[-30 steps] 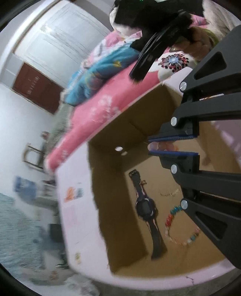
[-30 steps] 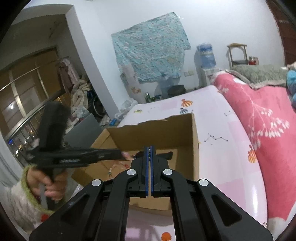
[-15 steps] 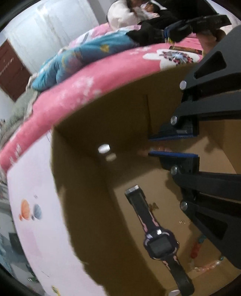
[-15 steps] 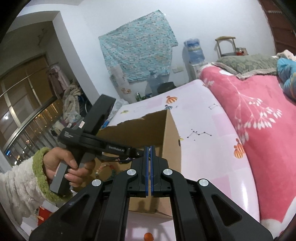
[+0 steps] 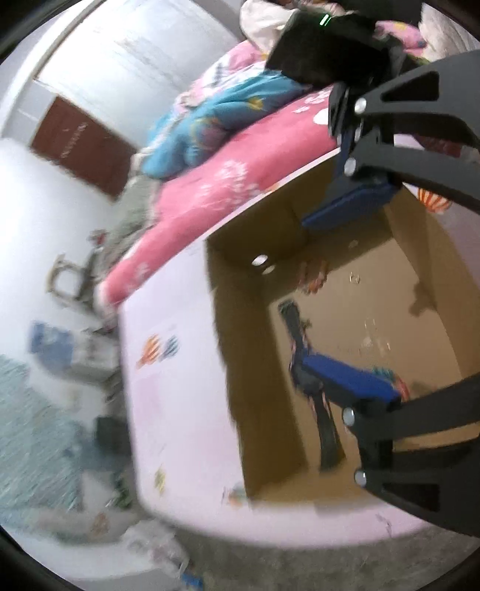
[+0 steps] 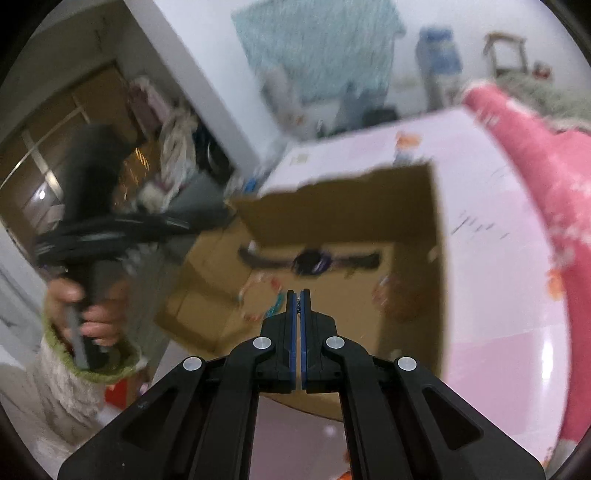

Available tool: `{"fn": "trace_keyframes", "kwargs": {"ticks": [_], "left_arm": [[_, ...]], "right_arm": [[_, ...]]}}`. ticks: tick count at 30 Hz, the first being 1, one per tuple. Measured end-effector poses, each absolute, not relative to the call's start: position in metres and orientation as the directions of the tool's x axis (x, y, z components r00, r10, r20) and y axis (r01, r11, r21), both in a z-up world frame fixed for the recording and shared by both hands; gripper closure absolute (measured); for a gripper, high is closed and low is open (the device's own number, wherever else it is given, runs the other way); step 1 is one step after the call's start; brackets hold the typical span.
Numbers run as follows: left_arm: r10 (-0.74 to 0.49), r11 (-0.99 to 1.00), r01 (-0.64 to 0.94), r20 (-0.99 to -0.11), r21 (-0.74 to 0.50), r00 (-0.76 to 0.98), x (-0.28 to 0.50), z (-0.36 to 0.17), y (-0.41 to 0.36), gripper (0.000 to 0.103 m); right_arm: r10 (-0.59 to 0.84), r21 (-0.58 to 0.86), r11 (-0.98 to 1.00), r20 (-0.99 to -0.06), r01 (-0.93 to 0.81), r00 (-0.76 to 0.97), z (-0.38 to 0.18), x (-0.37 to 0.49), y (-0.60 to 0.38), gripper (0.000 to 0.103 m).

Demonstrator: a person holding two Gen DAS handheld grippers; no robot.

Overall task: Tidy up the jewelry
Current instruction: 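Open the left gripper to drop the bead bracelet into the box, then open the right gripper to drop the gold charm into the box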

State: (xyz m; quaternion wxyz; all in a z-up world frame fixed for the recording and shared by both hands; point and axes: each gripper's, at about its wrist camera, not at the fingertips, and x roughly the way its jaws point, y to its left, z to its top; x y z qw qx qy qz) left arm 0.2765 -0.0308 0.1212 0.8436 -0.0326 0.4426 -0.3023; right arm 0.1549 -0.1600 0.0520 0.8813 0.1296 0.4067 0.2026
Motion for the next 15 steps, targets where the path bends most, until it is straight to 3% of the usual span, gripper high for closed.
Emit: {"fn": "trace_keyframes", "kwargs": {"ticks": [5,9,15], "left_arm": [[-0.482,0.872,0.394,-0.653,-0.291,0.585,0.230,0.131,0.031,0.015],[-0.451,0.893,0.325,-0.629,-0.312,0.634,0.206,0.117,0.066,0.013],[-0.459,0.886,0.260,-0.635,-0.385,0.622,0.195,0.086,0.091,0.012]], "right_arm": [[0.500,0.431,0.866,-0.734,-0.254,0.459,0.034,0.179,-0.141,0.100],[0.476,0.413,0.880,-0.765,-0.236,0.435,0.030,0.180,-0.132,0.098],[0.445,0.408,0.894,-0.754,-0.187,0.483,0.044,0.167,-0.145,0.084]]}}
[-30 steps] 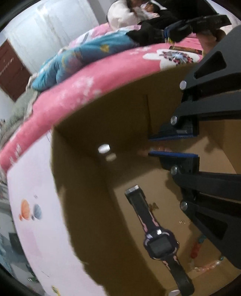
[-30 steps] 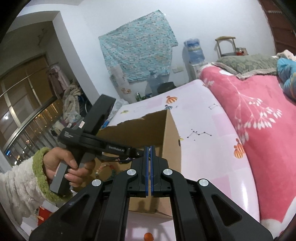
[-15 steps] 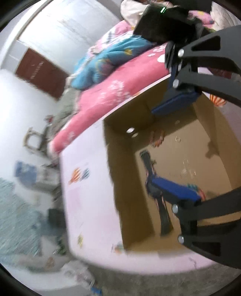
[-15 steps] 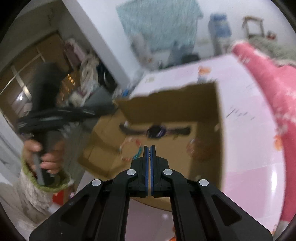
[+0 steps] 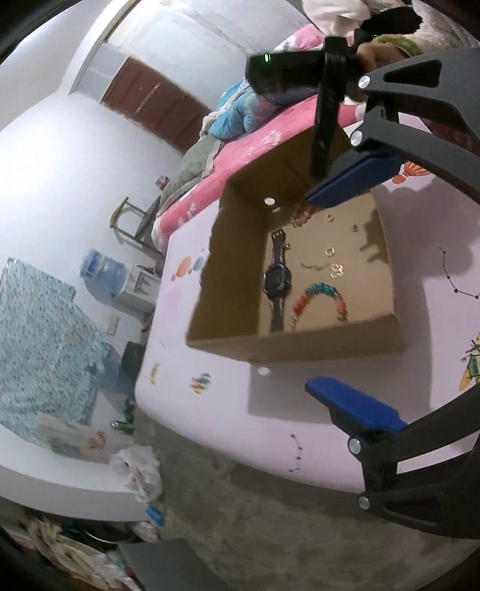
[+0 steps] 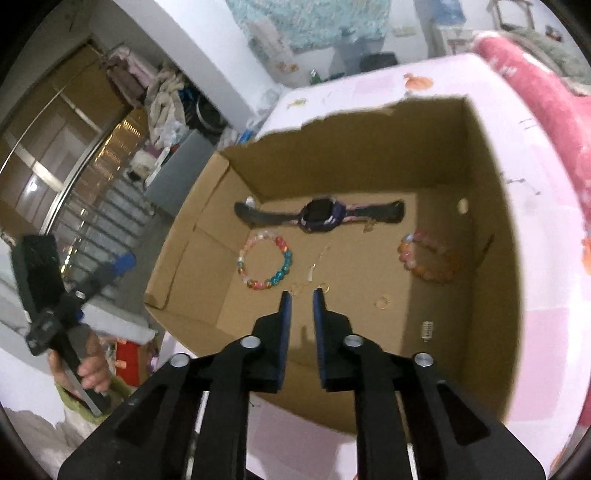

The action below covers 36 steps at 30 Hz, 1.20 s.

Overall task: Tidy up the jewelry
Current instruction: 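Open the right gripper to drop the gold charm into the box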

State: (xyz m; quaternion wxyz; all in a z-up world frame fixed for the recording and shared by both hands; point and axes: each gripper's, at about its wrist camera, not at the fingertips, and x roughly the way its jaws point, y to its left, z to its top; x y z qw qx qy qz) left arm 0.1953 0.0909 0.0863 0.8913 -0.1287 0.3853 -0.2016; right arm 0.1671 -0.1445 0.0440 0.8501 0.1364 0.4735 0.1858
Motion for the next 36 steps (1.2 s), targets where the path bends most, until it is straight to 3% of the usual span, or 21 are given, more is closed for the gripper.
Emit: {"fn": "trace_keyframes", "kwargs": {"ticks": [5,7,10,15,18,22,36], "left_arm": [[-0.502,0.855,0.242,-0.614,-0.458,0.609,0.196,0.071,0.102,0.011],[-0.543,0.826,0.240,-0.606,-0.509,0.581,0.202,0.062,0.100,0.010],[-0.569,0.808,0.227,-0.622,-0.543,0.538,0.209,0.051,0.095,0.010],[-0.617,0.772,0.216,-0.623,-0.598,0.480,0.210,0.036,0.077,0.008],[-0.552,0.826,0.217,-0.666,-0.521,0.502,0.205,0.040,0.062,0.008],[-0.526,0.839,0.187,-0.676,-0.510,0.516,0.197,0.041,0.058,0.008],[-0.565,0.816,0.216,-0.661,-0.537,0.493,0.114,0.048,0.062,0.008]], "right_arm": [[0.362,0.382,0.915,-0.639,-0.128,0.679,0.085,0.130,-0.175,0.041],[0.300,0.379,0.923,-0.614,-0.061,0.730,0.089,0.117,-0.196,0.035],[0.249,0.402,0.914,-0.667,0.058,0.702,0.067,0.118,-0.222,0.034],[0.428,0.545,0.835,-0.732,0.078,0.529,0.018,0.139,-0.231,0.034],[0.380,0.479,0.876,-0.767,0.067,0.518,0.024,0.139,-0.219,0.032],[0.322,0.402,0.914,-0.797,0.051,0.511,0.029,0.135,-0.208,0.032],[0.314,0.422,0.902,-0.789,0.095,0.529,0.034,0.063,-0.216,0.032]]}}
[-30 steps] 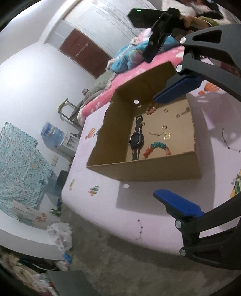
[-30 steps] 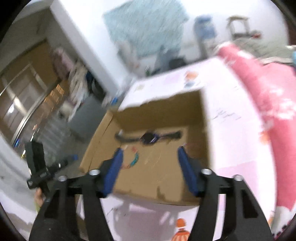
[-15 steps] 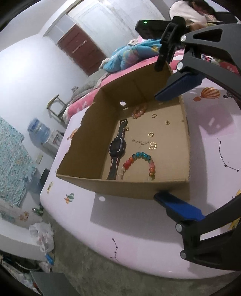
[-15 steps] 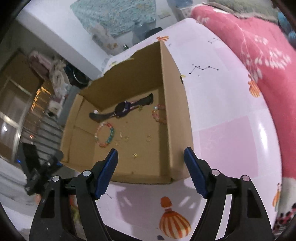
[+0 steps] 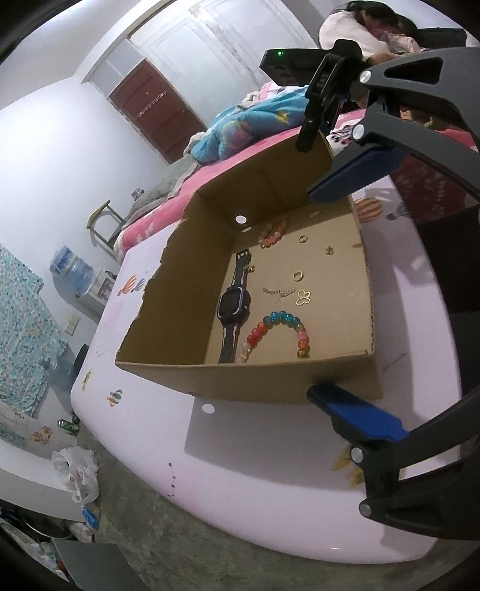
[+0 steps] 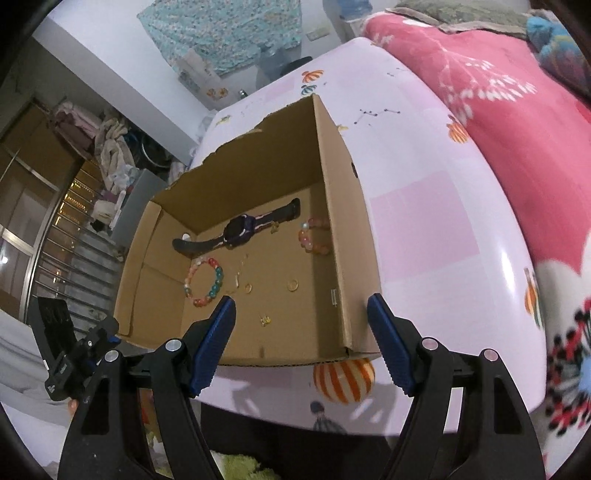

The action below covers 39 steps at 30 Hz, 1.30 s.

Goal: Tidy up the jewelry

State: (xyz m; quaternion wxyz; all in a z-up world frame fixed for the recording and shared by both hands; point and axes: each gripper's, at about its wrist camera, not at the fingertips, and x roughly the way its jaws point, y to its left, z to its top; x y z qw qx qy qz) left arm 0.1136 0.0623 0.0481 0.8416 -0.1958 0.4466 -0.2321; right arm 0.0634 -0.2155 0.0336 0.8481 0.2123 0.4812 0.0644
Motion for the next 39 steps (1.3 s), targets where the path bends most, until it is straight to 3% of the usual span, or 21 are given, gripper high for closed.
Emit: {"fn": "trace_keyframes", "kwargs": {"ticks": [11,17,25,33,39], "left_arm": [[-0.481,0.871,0.233,-0.650,-0.433,0.589,0.075,0.044,0.056,0.006],[-0.333,0.943,0.243,-0.638,-0.228,0.695,0.032,0.060,0.043,0.006],[-0.175,0.984,0.143,-0.660,-0.103,0.730,0.005,0.061,0.026,0.005],[-0.037,0.996,0.086,-0.699,0.035,0.714,0.012,0.056,0.002,0.005],[-0.002,0.995,0.072,-0.723,0.065,0.690,0.015,0.050,-0.007,0.005]], "right_arm": [[0.267,0.432,0.893,-0.732,0.124,0.626,0.017,0.034,-0.221,0.030],[0.121,0.340,0.923,-0.701,0.181,0.703,0.024,-0.019,-0.214,0.022],[0.036,0.183,0.975,-0.691,0.128,0.722,0.020,-0.049,-0.181,0.008],[-0.080,-0.026,0.996,-0.713,0.088,0.697,0.000,-0.042,-0.140,0.008],[-0.092,-0.064,0.996,-0.716,0.066,0.692,-0.003,-0.035,-0.133,0.008]]}}
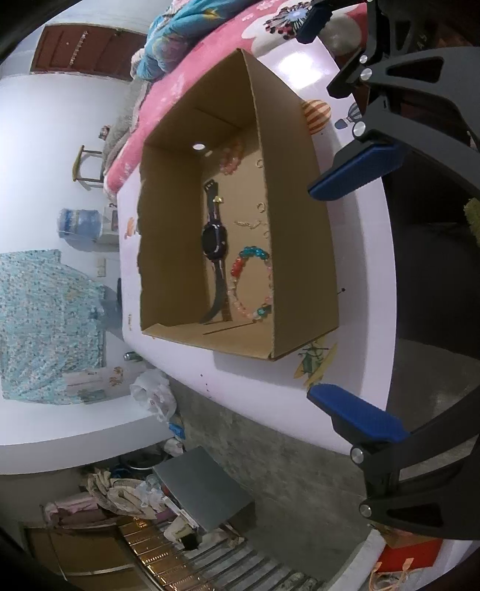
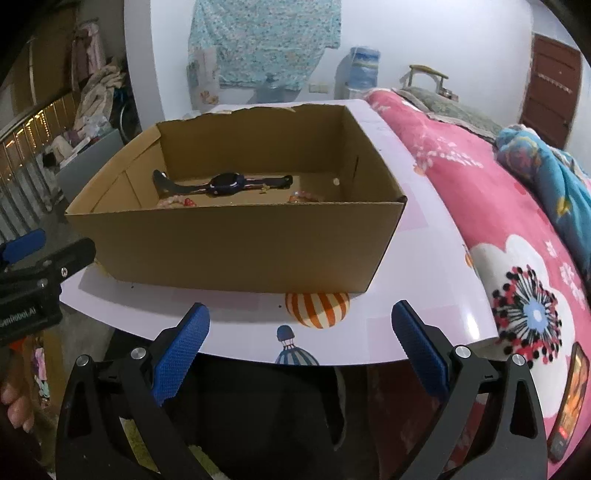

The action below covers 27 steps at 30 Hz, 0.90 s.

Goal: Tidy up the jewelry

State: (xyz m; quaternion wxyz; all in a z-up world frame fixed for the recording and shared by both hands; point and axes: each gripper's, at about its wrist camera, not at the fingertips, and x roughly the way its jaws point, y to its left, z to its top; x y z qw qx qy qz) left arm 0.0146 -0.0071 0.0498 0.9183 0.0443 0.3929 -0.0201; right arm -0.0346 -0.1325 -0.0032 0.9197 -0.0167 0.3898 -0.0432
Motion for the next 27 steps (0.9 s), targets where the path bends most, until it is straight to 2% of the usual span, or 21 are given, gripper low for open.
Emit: {"fn": "trace_keyframes", "kwargs": {"ticks": [10,27], "left_arm": [[0.013,0.992,0.083,-0.737,0.094,0.676,0.0146,0.0424,-0.0172,0.005],[-0.012,0.998,0.055,-0.761,0.031,0.648,0.0158,0.0394,-0.0078,0.005]], "right_arm": [[-0.094,-0.034,0.994,-0.726,0.102,0.682,-0.0005,-0.0298,-0.1350,0.008],[-0.088,-0.005,0.992,-0.742,0.126,0.665,0.0024,-0.0283,-0.1351,0.008]]}}
